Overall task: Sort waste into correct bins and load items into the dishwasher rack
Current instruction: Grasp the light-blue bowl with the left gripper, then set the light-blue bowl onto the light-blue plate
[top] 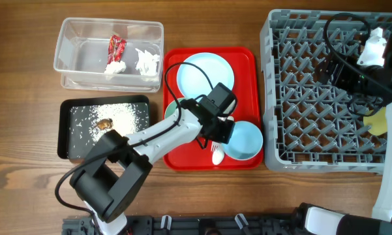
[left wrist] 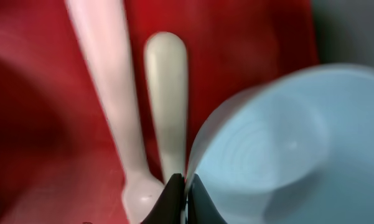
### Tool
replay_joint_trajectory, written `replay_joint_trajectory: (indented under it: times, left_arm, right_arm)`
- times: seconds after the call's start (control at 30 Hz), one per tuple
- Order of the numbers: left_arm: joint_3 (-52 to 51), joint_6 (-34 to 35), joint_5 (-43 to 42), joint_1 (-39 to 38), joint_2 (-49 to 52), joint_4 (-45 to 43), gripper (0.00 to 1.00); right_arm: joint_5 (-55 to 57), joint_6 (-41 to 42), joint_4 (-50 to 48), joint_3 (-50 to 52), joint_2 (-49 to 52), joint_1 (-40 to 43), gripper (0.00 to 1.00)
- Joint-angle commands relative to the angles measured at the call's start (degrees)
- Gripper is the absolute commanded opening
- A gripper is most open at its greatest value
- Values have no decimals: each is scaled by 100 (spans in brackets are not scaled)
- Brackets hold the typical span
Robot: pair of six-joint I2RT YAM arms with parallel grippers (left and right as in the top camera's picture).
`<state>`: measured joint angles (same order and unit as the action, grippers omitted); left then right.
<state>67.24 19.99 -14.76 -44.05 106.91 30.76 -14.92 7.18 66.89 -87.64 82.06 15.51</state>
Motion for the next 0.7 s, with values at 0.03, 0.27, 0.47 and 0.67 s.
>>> replay_joint_trajectory:
  times: [0.03, 0.27, 0.47, 0.67]
  left_arm:
    - [151, -28, 94, 479, -448, -20, 4]
    - [251, -4, 345, 1604, -870, -695, 4]
    - [249, -7, 1134, 1945, -614, -1126, 4]
    - [247, -7, 1508, 1958, -177, -1416, 4]
  right_arm:
    - [94, -120, 4, -81, -52, -24, 100]
    - [76, -120, 2, -81, -52, -24, 100]
    - [-197, -269, -22, -81, -52, -24, 100]
    - [-195, -269, -17, -81, -52, -31, 100]
